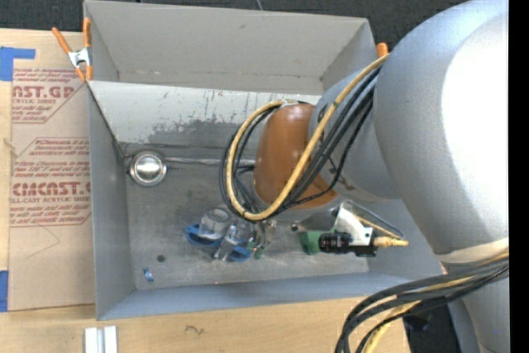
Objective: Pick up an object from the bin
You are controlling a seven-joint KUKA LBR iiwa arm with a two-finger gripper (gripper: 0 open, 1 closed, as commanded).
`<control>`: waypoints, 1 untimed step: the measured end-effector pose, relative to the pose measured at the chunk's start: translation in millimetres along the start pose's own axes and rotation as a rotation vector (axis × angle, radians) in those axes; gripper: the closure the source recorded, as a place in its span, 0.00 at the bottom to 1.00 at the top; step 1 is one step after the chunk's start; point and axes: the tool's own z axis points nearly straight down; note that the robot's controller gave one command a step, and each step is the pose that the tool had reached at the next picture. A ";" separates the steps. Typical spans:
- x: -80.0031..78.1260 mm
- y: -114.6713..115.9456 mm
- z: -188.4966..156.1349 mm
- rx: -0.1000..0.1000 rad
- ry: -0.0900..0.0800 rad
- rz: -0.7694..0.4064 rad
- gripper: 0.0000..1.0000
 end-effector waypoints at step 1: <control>0.3 0.6 -24.7 0.000 0.000 0.000 1.00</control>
Offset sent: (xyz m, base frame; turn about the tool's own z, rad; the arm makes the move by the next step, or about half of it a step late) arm 0.0001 0.0000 0.0241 0.0000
